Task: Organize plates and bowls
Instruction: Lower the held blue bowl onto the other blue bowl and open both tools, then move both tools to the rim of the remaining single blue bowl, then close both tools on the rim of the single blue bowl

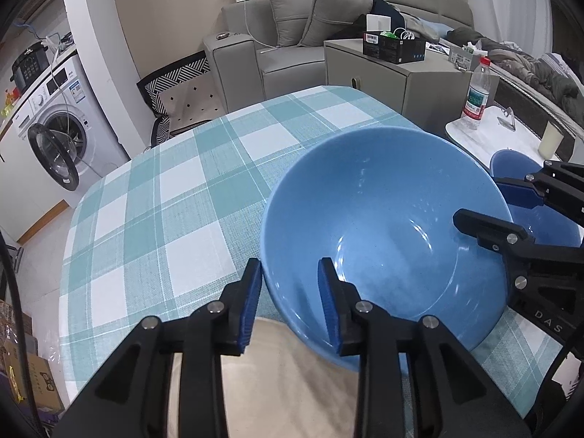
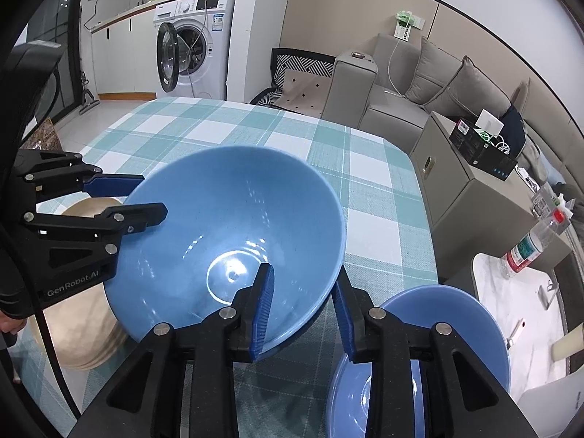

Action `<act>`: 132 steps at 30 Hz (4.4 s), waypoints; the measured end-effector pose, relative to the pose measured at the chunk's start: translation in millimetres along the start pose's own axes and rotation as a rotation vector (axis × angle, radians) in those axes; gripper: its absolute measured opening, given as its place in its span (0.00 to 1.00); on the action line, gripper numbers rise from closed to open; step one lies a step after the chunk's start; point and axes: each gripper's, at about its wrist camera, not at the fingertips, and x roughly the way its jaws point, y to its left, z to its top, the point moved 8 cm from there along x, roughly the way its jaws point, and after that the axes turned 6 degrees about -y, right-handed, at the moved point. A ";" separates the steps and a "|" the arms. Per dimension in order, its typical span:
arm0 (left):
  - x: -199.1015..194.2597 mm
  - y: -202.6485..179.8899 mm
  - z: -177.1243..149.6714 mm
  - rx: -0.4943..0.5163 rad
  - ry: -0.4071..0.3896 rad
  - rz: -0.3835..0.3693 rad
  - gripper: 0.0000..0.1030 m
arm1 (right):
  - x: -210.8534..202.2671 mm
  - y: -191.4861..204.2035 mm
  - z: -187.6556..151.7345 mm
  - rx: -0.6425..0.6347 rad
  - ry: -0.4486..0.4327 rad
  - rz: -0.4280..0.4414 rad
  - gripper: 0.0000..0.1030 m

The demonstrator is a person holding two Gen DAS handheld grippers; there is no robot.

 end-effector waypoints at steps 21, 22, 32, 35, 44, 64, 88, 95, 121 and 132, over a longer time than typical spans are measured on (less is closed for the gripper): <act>-27.6 -6.2 9.1 -0.057 -0.063 -0.091 0.57 | -41.3 -19.2 2.2 0.237 -0.165 0.120 0.98; -29.4 -5.6 9.5 -0.065 -0.069 -0.092 0.60 | -44.4 -22.7 1.7 0.258 -0.174 0.123 0.99; -48.1 -6.0 13.6 -0.108 -0.125 -0.139 0.99 | -75.7 -53.5 -10.1 0.344 -0.196 0.096 0.99; -51.6 -5.4 15.1 -0.118 -0.130 -0.133 1.00 | -86.7 -59.0 -13.6 0.344 -0.205 0.084 0.99; -63.6 -18.5 20.5 -0.126 -0.148 -0.130 1.00 | -124.4 -78.5 -19.8 0.341 -0.251 0.038 0.99; -62.5 -88.8 25.3 -0.080 -0.143 -0.160 1.00 | -145.3 -165.7 -62.9 0.490 -0.266 -0.035 0.99; -55.2 -172.5 15.2 0.074 -0.093 -0.276 0.63 | -115.7 -188.3 -86.7 0.538 -0.207 0.001 0.85; -47.0 -184.4 9.4 0.053 -0.038 -0.322 0.48 | -108.3 -196.2 -93.1 0.551 -0.193 -0.006 0.66; -23.7 -192.8 0.3 0.027 0.036 -0.339 0.44 | -49.7 -196.8 -125.1 0.569 -0.035 0.013 0.37; -22.9 -193.8 1.2 0.032 0.023 -0.334 0.33 | -47.2 -189.7 -123.2 0.546 -0.026 0.025 0.22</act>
